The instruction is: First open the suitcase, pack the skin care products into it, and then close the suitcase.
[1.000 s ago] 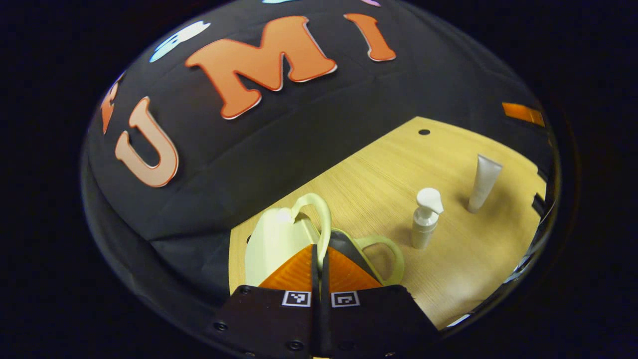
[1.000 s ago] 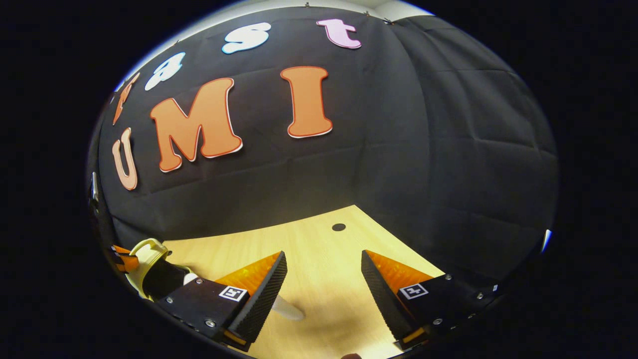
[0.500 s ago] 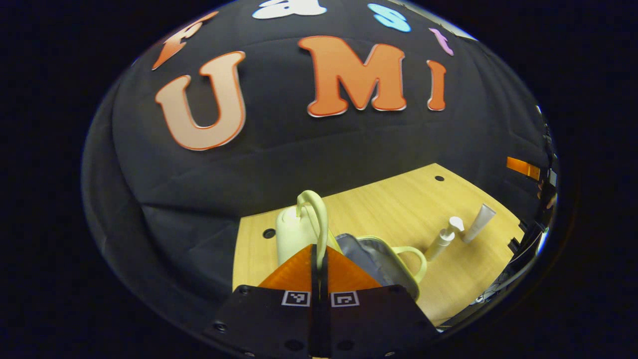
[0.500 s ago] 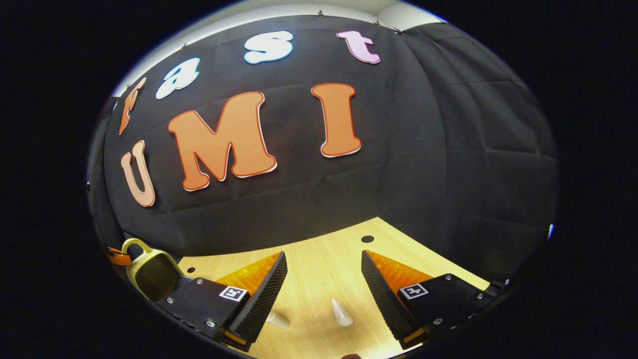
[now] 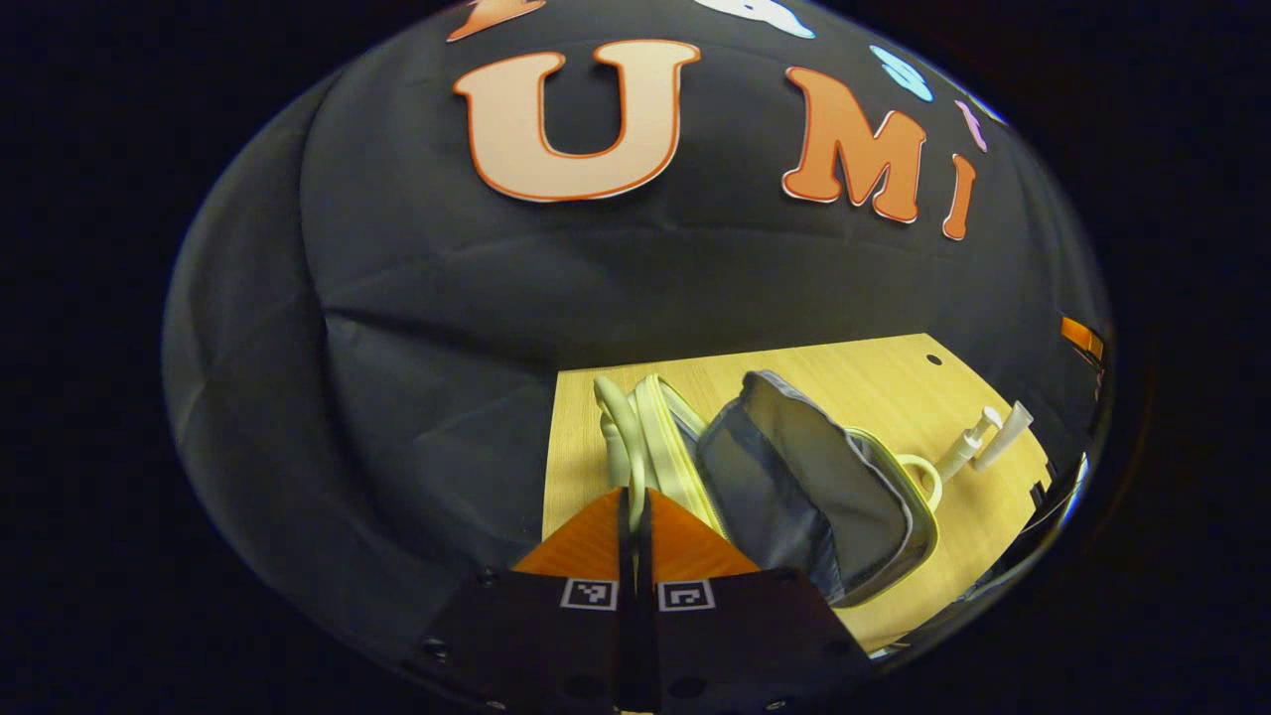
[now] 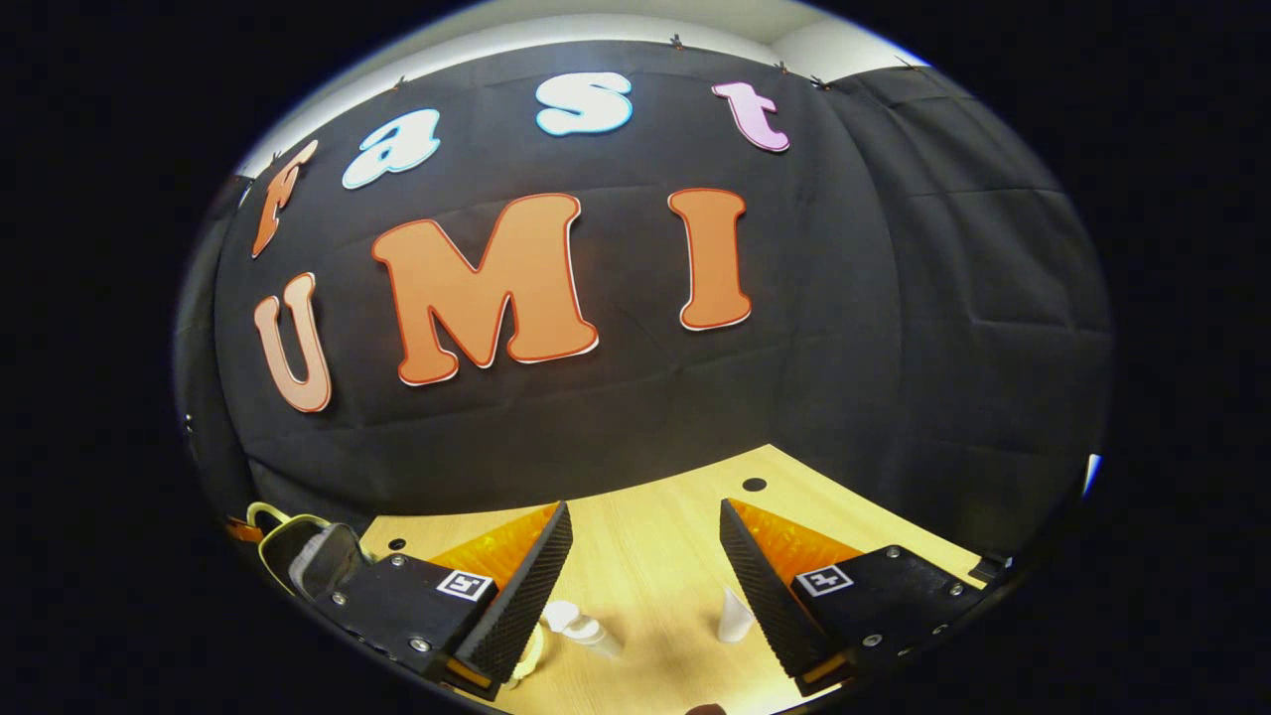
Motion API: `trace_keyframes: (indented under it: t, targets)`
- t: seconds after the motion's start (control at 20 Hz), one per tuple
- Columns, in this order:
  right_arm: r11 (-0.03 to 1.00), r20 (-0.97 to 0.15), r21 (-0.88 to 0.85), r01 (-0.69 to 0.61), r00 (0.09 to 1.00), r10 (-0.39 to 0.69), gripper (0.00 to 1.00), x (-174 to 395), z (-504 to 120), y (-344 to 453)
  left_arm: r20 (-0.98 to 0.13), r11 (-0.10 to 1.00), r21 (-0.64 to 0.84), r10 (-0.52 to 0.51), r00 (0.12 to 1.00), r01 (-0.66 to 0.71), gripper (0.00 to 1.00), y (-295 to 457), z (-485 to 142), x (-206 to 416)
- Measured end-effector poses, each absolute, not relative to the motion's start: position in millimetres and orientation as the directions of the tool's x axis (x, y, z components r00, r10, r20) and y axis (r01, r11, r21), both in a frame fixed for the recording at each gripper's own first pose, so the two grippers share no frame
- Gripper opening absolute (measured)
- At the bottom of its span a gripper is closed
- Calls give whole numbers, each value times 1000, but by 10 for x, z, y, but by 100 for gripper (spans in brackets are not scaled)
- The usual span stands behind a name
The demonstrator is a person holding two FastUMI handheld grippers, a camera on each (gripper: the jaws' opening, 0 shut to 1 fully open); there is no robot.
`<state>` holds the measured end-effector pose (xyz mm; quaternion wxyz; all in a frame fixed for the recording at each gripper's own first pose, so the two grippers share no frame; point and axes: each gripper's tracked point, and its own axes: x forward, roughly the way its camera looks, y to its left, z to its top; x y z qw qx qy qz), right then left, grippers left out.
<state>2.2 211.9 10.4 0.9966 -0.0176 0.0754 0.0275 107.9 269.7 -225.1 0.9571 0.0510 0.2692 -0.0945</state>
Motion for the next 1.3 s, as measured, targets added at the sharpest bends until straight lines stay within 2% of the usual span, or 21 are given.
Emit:
trace_keyframes:
  t: [0.15, 0.2, 0.25, 0.4, 0.45, 0.5, 0.55, 0.75, 0.8, 0.85, 0.95, 1.0, 1.15, 1.3]
  targets:
    - [998, -144, -37, -56, 988, 50, 95, -33, 92, 2280, -542, 981, -38, -178, 821, 188, 1, 3061, -2651, 1128]
    - [998, -144, -39, -53, 988, 47, 100, -54, 68, 2312, -556, 983, -71, -181, 811, 170, 1, 3211, -2859, 1128]
    - [998, -148, -43, -48, 988, 41, 95, -78, 31, 2342, -573, 982, -110, -188, 797, 152, 1, 3324, -3061, 1122]
    - [997, -162, -62, -45, 986, 35, 95, -147, -113, 2433, -609, 966, -231, -239, 756, 118, 1, 3549, -3682, 1044]
    - [997, -166, -69, -39, 986, 27, 100, -166, -150, 2439, -622, 959, -258, -257, 739, 116, 1, 3606, -3867, 1023]
    - [997, -172, -71, -36, 985, 23, 95, -197, -181, 2453, -639, 953, -284, -273, 719, 109, 1, 3654, -4054, 980]
    - [997, -171, -70, -35, 985, 23, 95, -225, -204, 2457, -651, 946, -307, -289, 702, 104, 1, 3670, -4193, 937]
    - [996, -177, -82, -23, 984, 8, 95, -324, -262, 2418, -656, 922, -375, -338, 675, 97, 1, 3644, -4454, 961]
    - [996, -175, -83, -21, 985, 6, 100, -347, -253, 2401, -665, 925, -369, -331, 670, 91, 2, 3675, -4467, 932]
    - [996, -172, -84, -19, 985, 4, 95, -360, -252, 2380, -661, 927, -364, -328, 675, 94, 5, 3697, -4454, 940]
    - [996, -175, -85, -15, 985, 0, 95, -390, -267, 2317, -677, 939, -333, -303, 671, 87, 21, 3725, -4473, 944]
    - [996, -178, -84, -14, 984, -1, 100, -402, -279, 2276, -692, 958, -276, -252, 676, 74, 25, 3823, -4470, 941]
    - [997, -198, -82, -13, 980, -3, 95, -406, -325, 2128, -722, 993, -121, -88, 687, 1, 63, 4075, -4392, 933]
    - [996, -219, -88, -24, 976, 4, 95, -327, -356, 1948, -658, 998, 9, 58, 751, -69, 100, 4146, -3978, 843]
